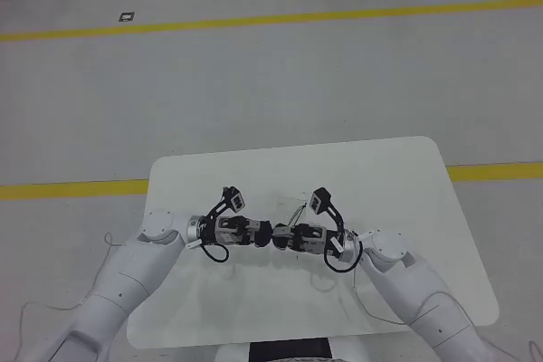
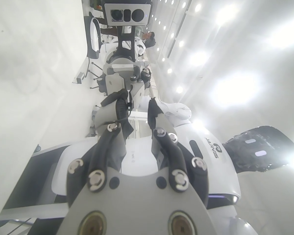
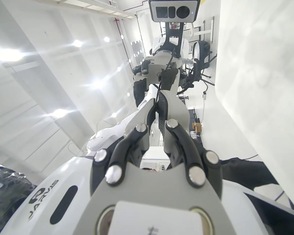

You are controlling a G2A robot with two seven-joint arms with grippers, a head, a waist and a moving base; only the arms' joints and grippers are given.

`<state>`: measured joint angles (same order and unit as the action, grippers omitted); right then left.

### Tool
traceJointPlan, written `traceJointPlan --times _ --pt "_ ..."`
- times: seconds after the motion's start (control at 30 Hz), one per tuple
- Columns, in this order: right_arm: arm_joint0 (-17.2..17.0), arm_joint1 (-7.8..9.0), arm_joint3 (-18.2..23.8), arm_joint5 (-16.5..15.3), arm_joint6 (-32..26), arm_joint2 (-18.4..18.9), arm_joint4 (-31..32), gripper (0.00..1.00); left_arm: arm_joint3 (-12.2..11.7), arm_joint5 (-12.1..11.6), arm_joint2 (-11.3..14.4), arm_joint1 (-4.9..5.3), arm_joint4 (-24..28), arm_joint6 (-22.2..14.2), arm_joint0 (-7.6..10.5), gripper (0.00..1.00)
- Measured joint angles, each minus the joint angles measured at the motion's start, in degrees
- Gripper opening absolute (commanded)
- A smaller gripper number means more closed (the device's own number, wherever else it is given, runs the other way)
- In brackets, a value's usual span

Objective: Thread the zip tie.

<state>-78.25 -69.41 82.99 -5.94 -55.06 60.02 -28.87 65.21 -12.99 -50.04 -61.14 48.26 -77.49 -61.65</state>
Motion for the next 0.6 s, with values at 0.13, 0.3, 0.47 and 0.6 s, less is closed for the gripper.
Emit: traceJointPlan --times 0.13,0.3,0.47,0.6 --pt "-0.04 0.05 0.03 0.00 0.53 0.05 -0.14 0.00 -0.02 0.15 0.15 -0.04 -0.24 0.02 0.06 0.09" --pt "-0.11 0.12 0.03 -0.06 0.82 0.09 -0.48 0.00 -0.10 0.38 0.27 -0.09 -0.42 0.04 0.16 0.08" --pt "-0.07 0.20 -0.03 -0.04 0.77 0.12 -0.79 0.00 -0.16 0.60 0.41 -0.16 -0.53 -0.01 0.31 0.07" --pt "0.07 0.27 -0.24 0.06 0.57 0.19 -1.06 0.00 -0.25 0.61 0.47 -0.21 -0.44 -0.08 0.40 0.06"
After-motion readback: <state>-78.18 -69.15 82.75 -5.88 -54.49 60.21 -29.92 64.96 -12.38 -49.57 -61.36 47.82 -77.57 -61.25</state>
